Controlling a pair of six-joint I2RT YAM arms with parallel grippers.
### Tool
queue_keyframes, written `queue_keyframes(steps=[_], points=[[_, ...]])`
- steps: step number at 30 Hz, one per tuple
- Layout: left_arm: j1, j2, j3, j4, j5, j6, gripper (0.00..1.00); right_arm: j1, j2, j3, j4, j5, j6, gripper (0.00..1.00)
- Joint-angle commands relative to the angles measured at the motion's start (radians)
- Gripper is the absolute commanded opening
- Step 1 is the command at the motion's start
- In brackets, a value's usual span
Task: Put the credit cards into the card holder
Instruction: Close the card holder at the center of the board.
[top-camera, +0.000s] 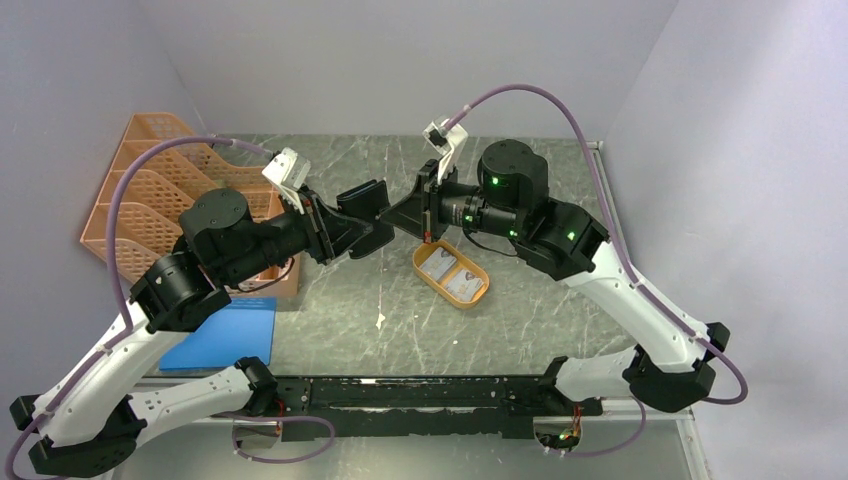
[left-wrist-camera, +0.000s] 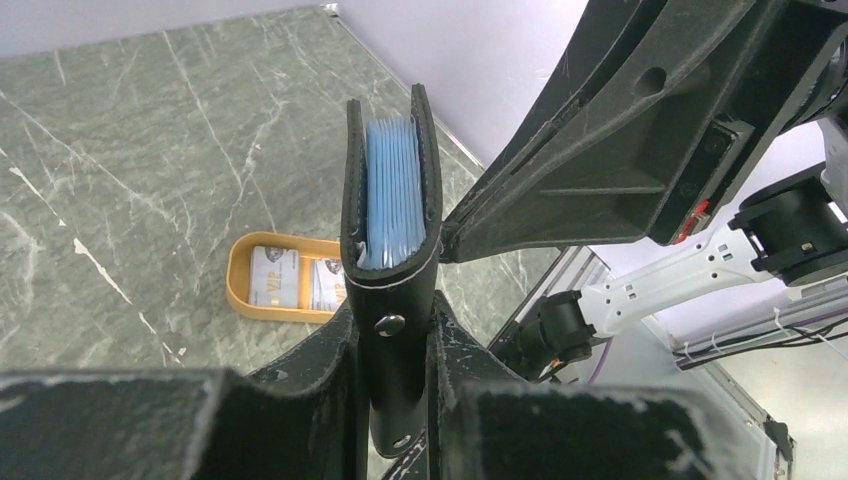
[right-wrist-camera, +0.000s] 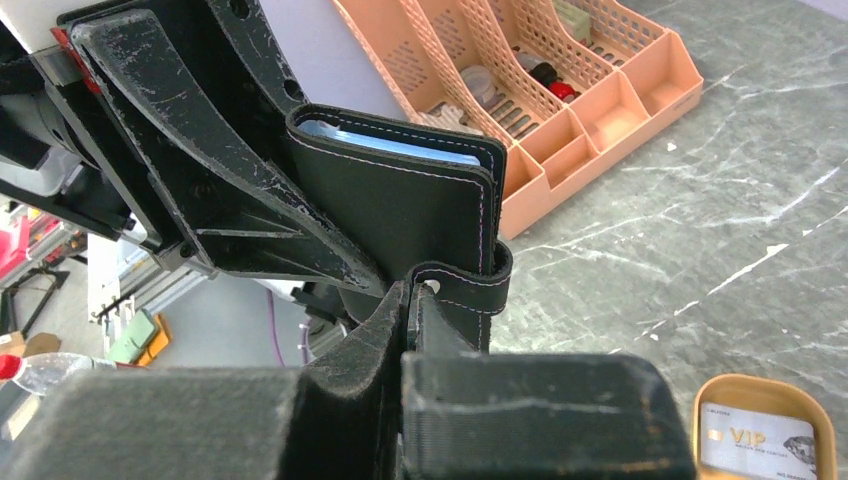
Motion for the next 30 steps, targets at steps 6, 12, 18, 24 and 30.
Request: queue_keyframes(steps=[6,12,18,24,30], points=[[-0.002,-0.011,0.045,0.102,0.034,0.000,0.05,0.022,0.036,0.029,-0.065,0.026,-0.032,0.00],[-0.002,-0.012,0.047,0.109,0.048,-0.006,0.05,0.037,0.049,0.033,-0.065,0.033,-0.034,0.00],[-0.002,-0.007,0.040,0.125,0.079,-0.014,0.05,0.048,0.059,0.037,-0.055,0.039,-0.027,0.00],[-0.003,-0.007,0.037,0.161,0.164,-0.018,0.05,0.057,0.073,0.047,-0.053,0.075,-0.012,0.00],[-0.003,-0.003,0.039,0.194,0.263,-0.029,0.05,0.061,0.099,0.057,-0.054,0.085,0.009,0.00]])
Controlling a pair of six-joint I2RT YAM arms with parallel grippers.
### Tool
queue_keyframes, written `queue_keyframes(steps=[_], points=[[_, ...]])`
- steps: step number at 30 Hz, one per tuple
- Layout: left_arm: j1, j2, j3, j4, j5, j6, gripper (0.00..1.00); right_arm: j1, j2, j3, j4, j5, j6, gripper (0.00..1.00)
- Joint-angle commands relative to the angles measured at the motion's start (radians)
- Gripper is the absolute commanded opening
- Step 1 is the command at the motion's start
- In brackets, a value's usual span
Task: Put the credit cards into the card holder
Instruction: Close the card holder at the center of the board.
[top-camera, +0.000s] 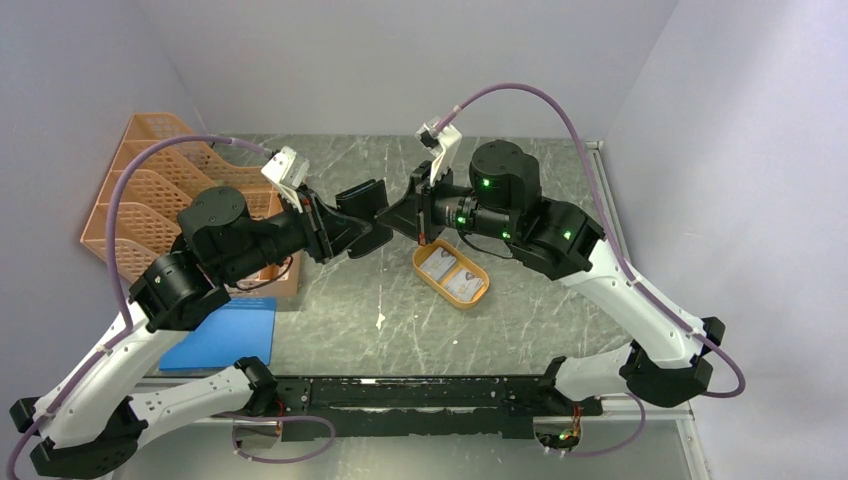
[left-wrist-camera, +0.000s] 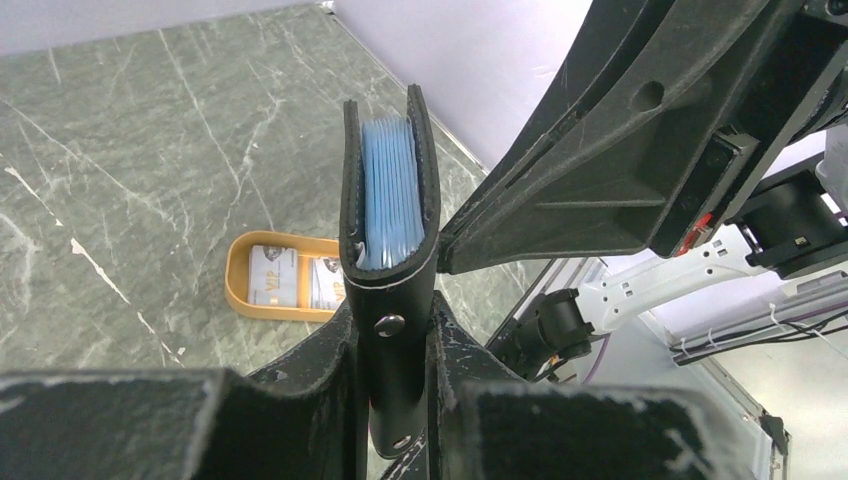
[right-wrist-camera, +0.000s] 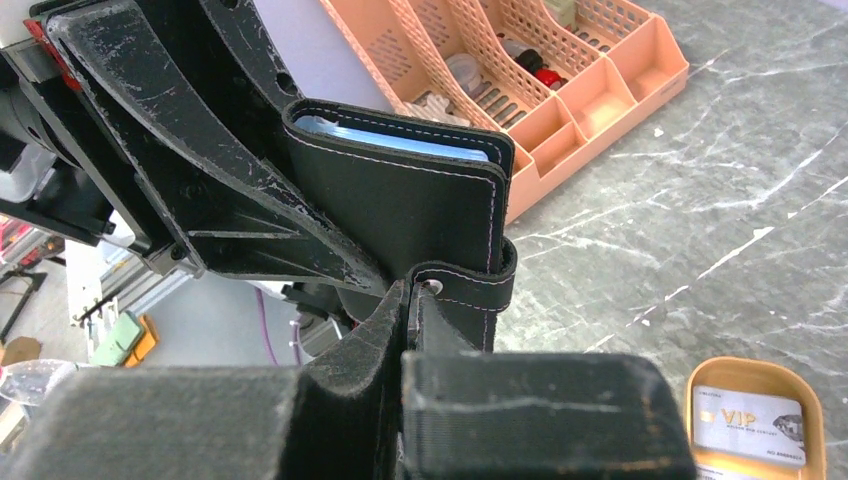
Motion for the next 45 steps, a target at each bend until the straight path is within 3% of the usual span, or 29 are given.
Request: queue_keyframes(steps=[1,24,29,30,33,35,38,40,45], points=[[-0.020,-0.002,0.040,0.198,0.244,-0.032,0.05,0.020,0.067,0.010,-0.002,0.015,0.022,0.00],[-0.020,-0.011,0.066,0.352,0.447,-0.161,0.05,0.050,0.160,0.069,-0.038,0.084,0.067,0.00],[-0.020,-0.019,0.098,0.228,0.336,-0.090,0.05,0.048,0.133,0.056,-0.014,0.005,0.052,0.00],[-0.020,-0.024,0.103,0.186,0.293,-0.066,0.05,0.048,0.111,0.047,-0.009,-0.021,0.048,0.03],[-0.019,-0.037,0.105,0.048,0.084,-0.002,0.05,0.048,0.053,0.027,-0.022,-0.069,0.039,0.46],[-0.020,-0.048,0.087,-0.030,-0.092,0.002,0.05,0.048,0.003,0.000,-0.032,-0.077,0.039,0.60],[-0.019,-0.084,0.026,-0.080,-0.208,-0.004,0.05,0.048,-0.060,-0.023,-0.068,-0.080,0.037,0.85],[-0.020,-0.109,-0.030,-0.078,-0.247,-0.017,0.05,0.047,-0.110,-0.057,-0.074,-0.071,0.034,0.90],[-0.020,-0.138,-0.240,-0.020,-0.222,-0.126,0.05,0.048,-0.277,-0.286,0.034,0.046,0.048,0.91]])
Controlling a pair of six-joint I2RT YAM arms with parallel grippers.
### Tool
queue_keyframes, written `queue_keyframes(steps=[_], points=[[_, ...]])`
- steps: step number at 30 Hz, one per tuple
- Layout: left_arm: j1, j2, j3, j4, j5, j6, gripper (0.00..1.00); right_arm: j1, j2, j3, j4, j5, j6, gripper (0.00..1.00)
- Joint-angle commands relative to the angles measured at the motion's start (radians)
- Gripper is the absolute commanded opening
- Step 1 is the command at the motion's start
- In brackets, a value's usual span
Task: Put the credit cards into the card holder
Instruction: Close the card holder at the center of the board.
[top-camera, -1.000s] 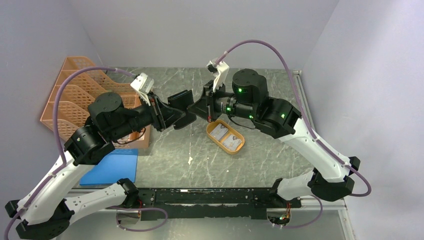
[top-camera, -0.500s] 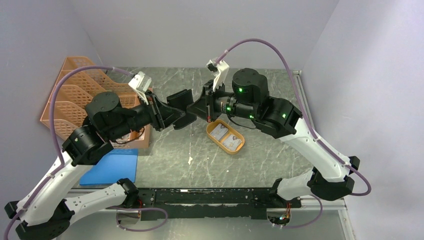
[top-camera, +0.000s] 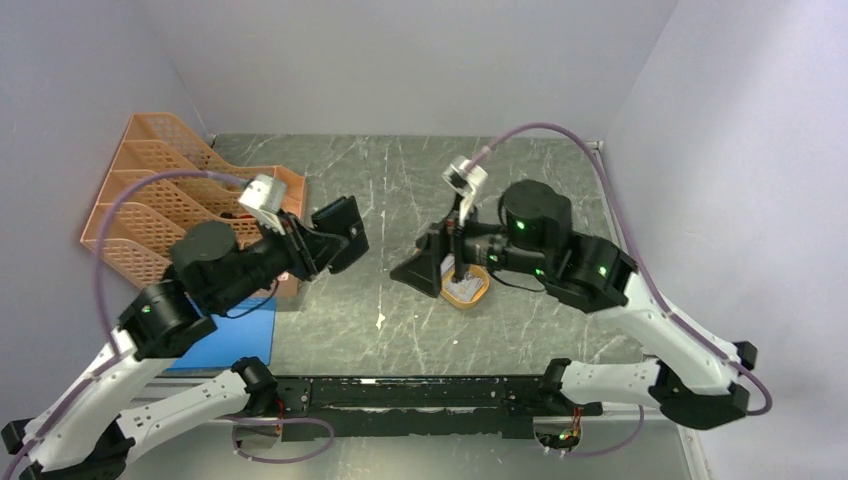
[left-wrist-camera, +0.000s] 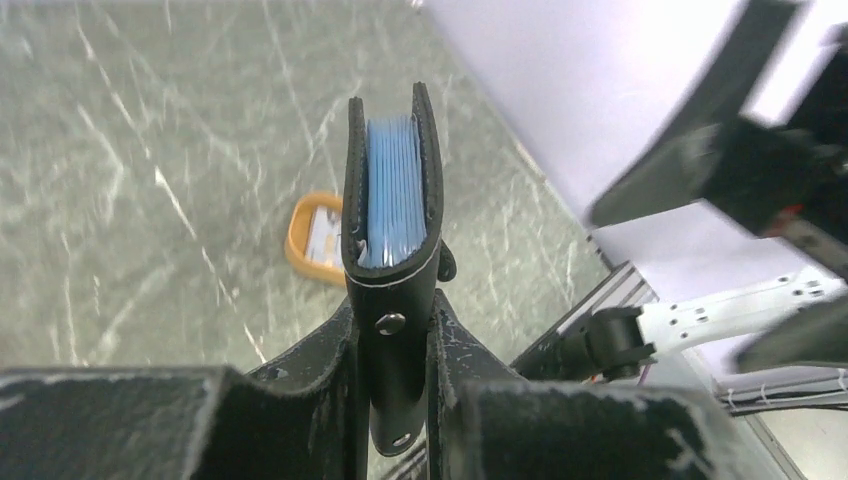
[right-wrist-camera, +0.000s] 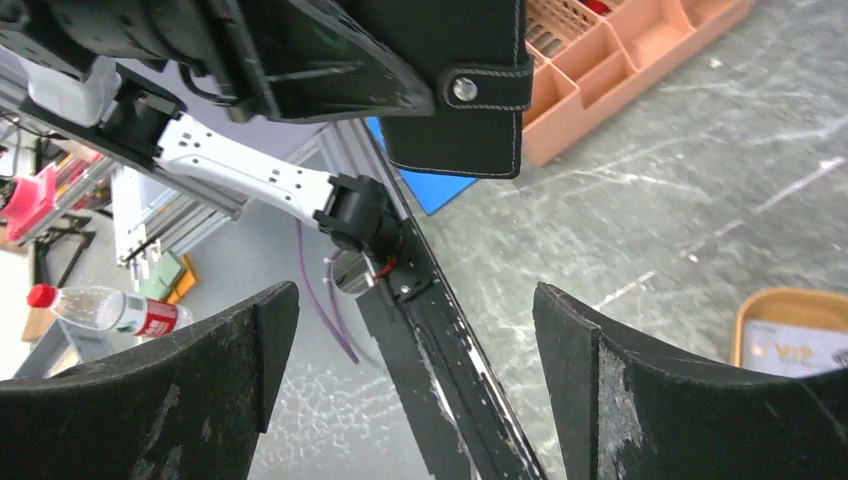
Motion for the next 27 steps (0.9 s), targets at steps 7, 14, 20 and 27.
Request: queue_keyframes(steps=[7,14,20,27], points=[[-0.005,0.018,-0.426,0.206,0.095,-0.238,0.05,-0.001,-0.297,-0.503,0.266,0.266,0.049,0.89],[-0.004,-0.014,-0.536,0.336,0.151,-0.225,0.05,-0.027,-0.293,-0.644,0.401,0.157,0.122,0.92],[-0.004,-0.089,-0.539,0.450,0.276,-0.207,0.05,-0.143,-0.317,-0.736,0.548,-0.064,0.215,0.94],[-0.004,-0.195,-0.448,0.485,0.359,-0.166,0.05,-0.202,-0.327,-0.767,0.732,-0.296,0.290,0.96]])
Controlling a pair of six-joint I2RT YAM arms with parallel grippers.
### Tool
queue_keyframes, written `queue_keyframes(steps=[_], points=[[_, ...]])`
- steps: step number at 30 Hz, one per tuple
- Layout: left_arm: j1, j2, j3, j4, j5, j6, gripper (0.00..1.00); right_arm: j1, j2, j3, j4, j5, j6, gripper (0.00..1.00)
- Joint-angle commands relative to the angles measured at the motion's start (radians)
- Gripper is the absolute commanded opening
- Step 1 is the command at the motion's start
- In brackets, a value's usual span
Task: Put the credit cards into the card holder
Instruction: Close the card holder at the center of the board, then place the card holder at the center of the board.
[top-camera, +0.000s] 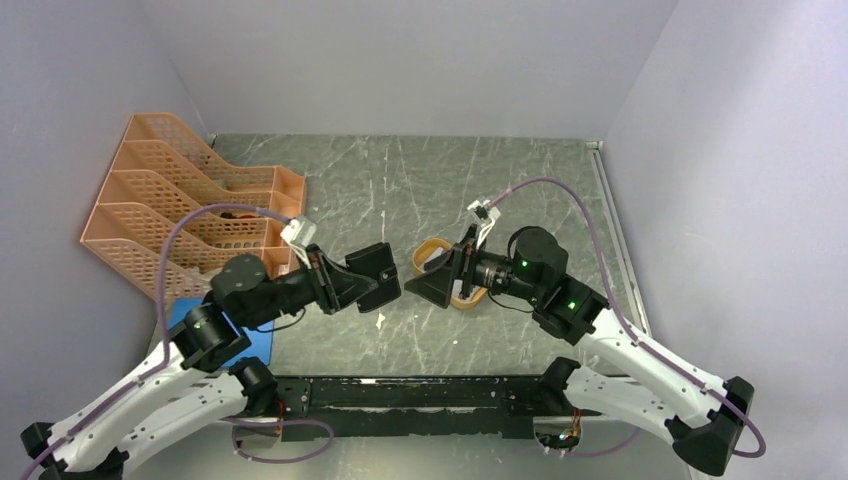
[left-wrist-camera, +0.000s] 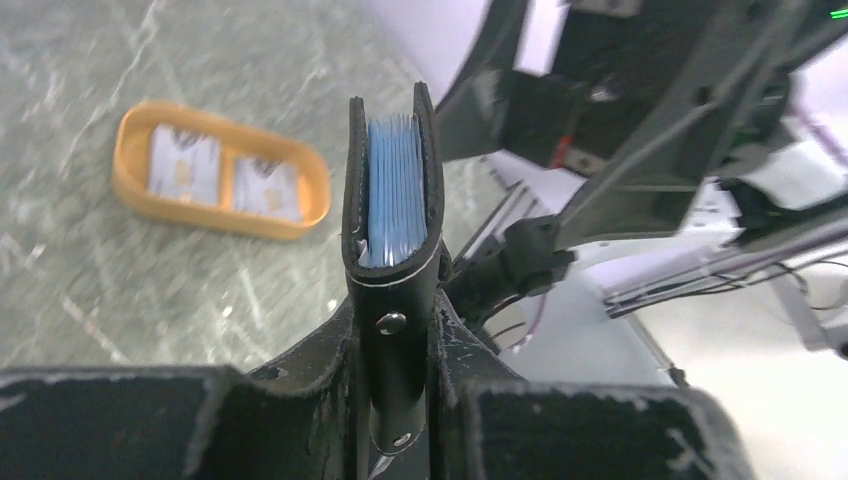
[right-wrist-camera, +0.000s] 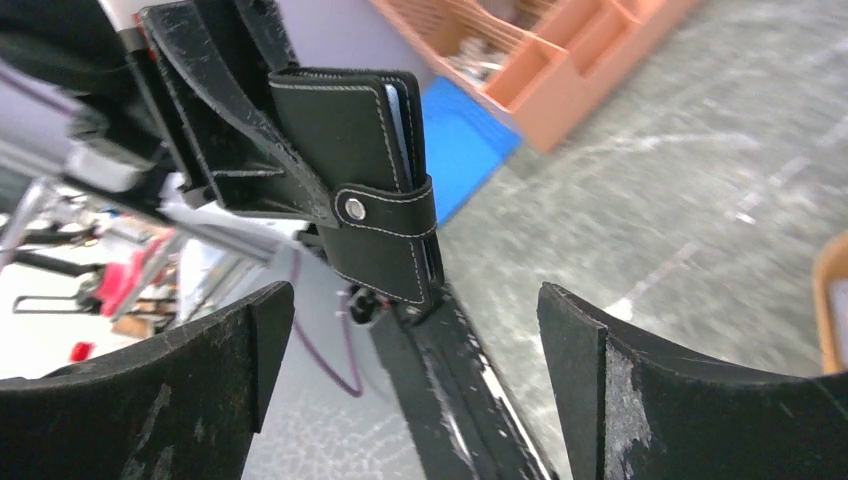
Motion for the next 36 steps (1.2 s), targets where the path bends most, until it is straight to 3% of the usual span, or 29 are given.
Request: queue_keyframes(steps=[1,8,18,27,32,36], points=[[-0.003,-0.060,0.078,0.168,0.124,0.014,0.05,-0.010,-0.004,-0.028,0.246,-0.230,0.103,0.96],[-0.003,-0.108,0.052,0.405,0.212,-0.088,0.05,-0.011,0.011,-0.072,0.578,-0.434,0.261,0.93],[-0.003,-0.036,0.106,0.505,0.370,-0.083,0.05,-0.010,0.090,-0.016,0.768,-0.508,0.431,0.81],[-0.003,0.004,0.157,0.476,0.394,-0.048,0.05,0.000,0.129,0.040,0.736,-0.469,0.437,0.56],[-0.003,0.009,0.154,0.459,0.376,-0.042,0.05,0.063,0.154,0.101,0.599,-0.432,0.336,0.54],[-0.003,0.011,0.149,0.462,0.366,-0.044,0.07,0.130,0.186,0.150,0.505,-0.385,0.263,0.44]])
